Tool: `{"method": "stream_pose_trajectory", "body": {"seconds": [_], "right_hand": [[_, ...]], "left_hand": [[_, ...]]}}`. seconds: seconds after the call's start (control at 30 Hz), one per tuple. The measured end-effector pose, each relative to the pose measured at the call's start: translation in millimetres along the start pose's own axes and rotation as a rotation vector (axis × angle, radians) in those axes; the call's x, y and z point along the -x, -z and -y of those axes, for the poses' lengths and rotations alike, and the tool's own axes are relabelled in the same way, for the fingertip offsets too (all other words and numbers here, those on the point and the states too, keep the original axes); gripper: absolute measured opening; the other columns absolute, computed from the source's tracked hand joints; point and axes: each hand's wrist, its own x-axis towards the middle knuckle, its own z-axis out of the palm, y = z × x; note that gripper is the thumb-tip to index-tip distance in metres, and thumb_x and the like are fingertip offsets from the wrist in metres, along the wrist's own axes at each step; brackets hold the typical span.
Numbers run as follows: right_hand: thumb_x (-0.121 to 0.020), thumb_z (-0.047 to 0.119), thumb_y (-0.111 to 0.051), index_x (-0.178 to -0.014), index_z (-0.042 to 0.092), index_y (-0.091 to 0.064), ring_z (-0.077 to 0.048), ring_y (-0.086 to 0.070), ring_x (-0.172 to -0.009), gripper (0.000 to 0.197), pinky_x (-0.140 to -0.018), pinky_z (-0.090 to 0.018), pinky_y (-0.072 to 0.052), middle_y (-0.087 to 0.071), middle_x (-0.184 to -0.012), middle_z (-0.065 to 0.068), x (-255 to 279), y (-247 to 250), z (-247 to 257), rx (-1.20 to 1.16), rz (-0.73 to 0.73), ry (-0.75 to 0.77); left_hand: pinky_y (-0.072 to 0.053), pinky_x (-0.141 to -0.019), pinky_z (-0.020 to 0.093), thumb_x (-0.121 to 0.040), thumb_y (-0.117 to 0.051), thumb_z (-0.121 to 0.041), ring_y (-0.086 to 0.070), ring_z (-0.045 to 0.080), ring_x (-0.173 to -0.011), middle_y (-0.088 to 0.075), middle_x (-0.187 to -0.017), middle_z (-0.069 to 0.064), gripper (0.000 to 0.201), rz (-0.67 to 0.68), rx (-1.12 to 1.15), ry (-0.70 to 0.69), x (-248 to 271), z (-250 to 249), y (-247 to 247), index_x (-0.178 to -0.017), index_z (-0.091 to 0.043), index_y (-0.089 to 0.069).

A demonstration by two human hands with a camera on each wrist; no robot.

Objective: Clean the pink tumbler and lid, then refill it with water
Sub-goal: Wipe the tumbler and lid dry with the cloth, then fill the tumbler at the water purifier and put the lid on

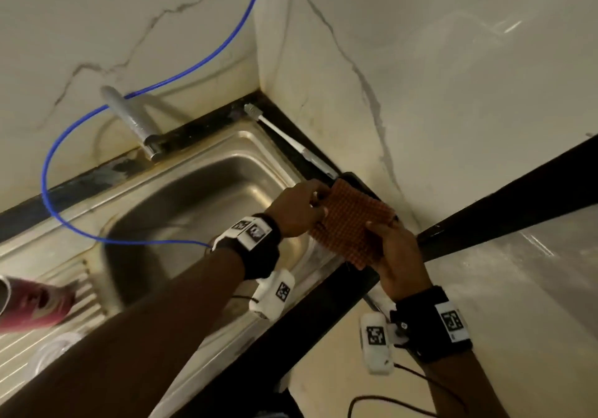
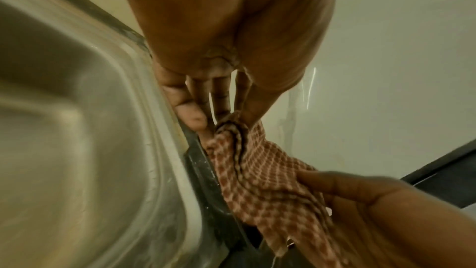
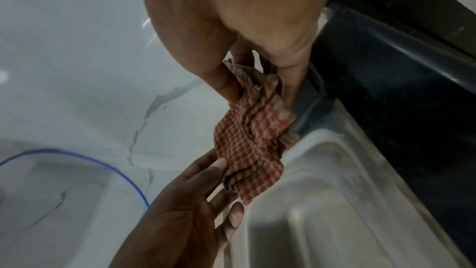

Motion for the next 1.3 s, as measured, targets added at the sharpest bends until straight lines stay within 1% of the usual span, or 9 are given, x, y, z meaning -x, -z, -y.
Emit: {"method": "stream_pose_trajectory", "body": {"seconds": [0.3,0.5,0.6,0.7,0.8,0.93,1.1,1.2,1.3], "right_hand": [[-0.090,0.016,-0.065,-0.133,0.017,-0.066,-0.031,-0.065,-0.116,0.043,-0.104,-0.046,-0.052,-0.070,-0.127,-0.006,-82.0,12.1,-8.8,0.539,-0.229,0.124],[-0.097,0.011,-0.057,-0.138,0.009,-0.060,-0.039,-0.061,-0.120,0.041,-0.100,-0.042,-0.048,-0.065,-0.132,-0.018,-86.5,7.5,-10.8,0.879,-0.271,0.176],[-0.097,0.020,-0.059,-0.121,0.008,-0.066,-0.037,-0.064,-0.110,0.028,-0.089,-0.037,-0.047,-0.069,-0.119,-0.018,-76.0,11.1,-8.4,0.851,-0.315,0.222],[-0.097,0.026,-0.062,-0.101,0.008,-0.063,-0.038,-0.064,-0.099,0.018,-0.083,-0.041,-0.048,-0.069,-0.105,-0.020,-52.0,18.0,-6.2,0.849,-0.397,0.299],[-0.096,0.027,-0.064,-0.117,0.010,-0.067,-0.038,-0.063,-0.108,0.026,-0.093,-0.045,-0.048,-0.067,-0.117,-0.017,-26.7,3.9,-5.9,0.896,-0.396,0.386],[-0.098,0.016,-0.066,-0.131,0.007,-0.065,-0.025,-0.057,-0.116,0.035,-0.095,-0.021,-0.036,-0.064,-0.131,-0.014,-4.2,-42.6,-10.3,0.846,-0.216,0.484],[-0.094,0.015,-0.068,-0.125,0.010,-0.066,-0.030,-0.064,-0.112,0.032,-0.093,-0.047,-0.054,-0.068,-0.120,-0.012,-3.5,-93.7,-40.9,0.983,0.156,0.688],[-0.093,0.012,-0.069,-0.121,0.014,-0.069,-0.021,-0.067,-0.107,0.029,-0.088,-0.035,-0.051,-0.071,-0.118,-0.003,5.3,-131.2,-57.9,1.007,0.344,0.718],[-0.092,0.014,-0.070,-0.118,0.016,-0.072,-0.012,-0.069,-0.102,0.026,-0.092,-0.034,-0.054,-0.074,-0.114,0.002,20.1,-177.0,-84.3,0.986,0.526,0.681]], "left_hand": [[-0.059,-0.082,0.047,-0.097,-0.050,0.000,-0.069,0.035,-0.092,-0.071,-0.101,0.017,0.025,-0.043,-0.162,-0.029,-76.5,-25.3,-25.9,-0.118,-0.009,-0.060],[-0.053,-0.080,0.043,-0.106,-0.053,-0.019,-0.043,0.031,-0.125,-0.055,-0.126,0.005,0.027,0.032,-0.612,-0.101,-75.3,-11.8,-30.1,-0.130,-0.021,-0.065],[-0.054,-0.095,0.044,-0.106,-0.057,-0.026,-0.036,0.028,-0.136,-0.043,-0.150,0.005,0.032,-0.020,-0.456,-0.162,-59.1,3.8,-21.3,-0.136,-0.026,-0.066],[-0.050,-0.097,0.040,-0.104,-0.062,-0.023,-0.045,0.024,-0.127,-0.049,-0.145,0.004,0.023,-0.147,-0.261,-0.127,-20.8,35.0,-10.1,-0.125,-0.021,-0.072],[-0.044,-0.099,0.032,-0.103,-0.065,-0.025,-0.049,0.020,-0.123,-0.051,-0.143,0.000,0.018,-0.193,-0.185,0.010,28.3,76.1,-3.9,-0.119,-0.025,-0.074],[-0.052,-0.097,0.038,-0.097,-0.068,-0.024,-0.061,0.019,-0.112,-0.058,-0.127,-0.004,0.014,-0.299,-0.042,0.201,89.0,113.0,-0.7,-0.108,-0.027,-0.077],[-0.049,-0.093,0.028,-0.091,-0.068,-0.019,-0.067,0.023,-0.105,-0.066,-0.121,0.003,0.019,-0.322,0.105,0.345,161.3,130.3,12.8,-0.108,-0.018,-0.077],[-0.058,-0.088,0.036,-0.093,-0.067,-0.015,-0.073,0.016,-0.090,-0.070,-0.113,0.000,0.021,-0.396,0.165,0.386,202.9,138.8,23.8,-0.110,-0.017,-0.079],[-0.056,-0.081,0.024,-0.096,-0.070,-0.006,-0.071,0.008,-0.085,-0.072,-0.102,-0.007,0.020,-0.525,0.231,0.408,244.6,147.5,37.9,-0.109,-0.017,-0.079]]}}
